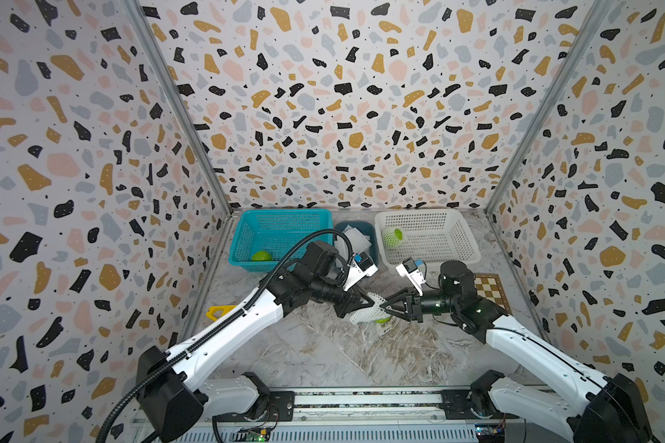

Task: Sleeve custard apples in foam nets
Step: Open the foam net.

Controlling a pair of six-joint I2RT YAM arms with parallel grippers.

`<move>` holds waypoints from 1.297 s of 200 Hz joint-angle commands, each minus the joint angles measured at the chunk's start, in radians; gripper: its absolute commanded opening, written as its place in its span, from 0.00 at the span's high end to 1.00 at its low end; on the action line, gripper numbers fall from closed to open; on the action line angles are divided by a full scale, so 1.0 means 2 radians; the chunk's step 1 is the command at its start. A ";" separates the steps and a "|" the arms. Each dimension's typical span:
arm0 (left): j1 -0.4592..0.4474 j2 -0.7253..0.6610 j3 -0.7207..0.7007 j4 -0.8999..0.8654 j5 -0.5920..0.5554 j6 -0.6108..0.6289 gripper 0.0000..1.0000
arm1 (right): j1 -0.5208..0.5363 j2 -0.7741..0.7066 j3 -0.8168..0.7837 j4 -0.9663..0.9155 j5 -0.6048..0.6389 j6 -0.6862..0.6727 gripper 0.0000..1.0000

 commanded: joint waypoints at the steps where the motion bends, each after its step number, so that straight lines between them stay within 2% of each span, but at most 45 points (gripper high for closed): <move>1: -0.005 -0.007 0.005 0.017 0.019 0.009 0.99 | 0.004 -0.006 0.012 -0.004 -0.002 -0.010 0.55; 28: -0.007 -0.002 0.013 0.005 0.022 0.016 0.92 | 0.008 -0.001 0.016 -0.002 -0.005 -0.012 0.68; 49: -0.007 -0.003 0.013 0.003 0.015 0.015 0.85 | 0.009 -0.002 0.018 -0.002 -0.006 -0.014 0.84; 75: -0.006 -0.010 0.011 0.010 -0.061 -0.010 0.53 | 0.008 -0.005 0.018 -0.006 0.010 -0.013 0.99; 85: -0.006 -0.016 0.008 0.014 -0.098 -0.026 0.43 | 0.008 -0.007 0.018 -0.006 0.015 -0.012 1.00; 121: -0.002 -0.063 -0.019 0.041 -0.203 -0.075 0.23 | 0.001 -0.013 0.016 -0.006 0.035 -0.002 1.00; 130: 0.002 -0.079 -0.029 0.050 -0.218 -0.089 0.22 | -0.003 -0.017 0.013 -0.005 0.044 0.005 1.00; 140: 0.005 -0.097 -0.044 0.062 -0.241 -0.114 0.15 | -0.010 -0.021 0.010 0.001 0.053 0.015 1.00; 163: 0.009 -0.129 -0.079 0.092 -0.250 -0.162 0.11 | -0.028 -0.034 -0.002 0.021 0.073 0.045 1.00; 205: 0.009 -0.160 -0.141 0.165 -0.223 -0.239 0.10 | -0.031 -0.059 -0.021 0.054 0.101 0.092 1.00; 259: 0.009 -0.142 -0.186 0.272 -0.184 -0.294 0.09 | -0.030 -0.074 -0.034 0.079 0.093 0.127 1.00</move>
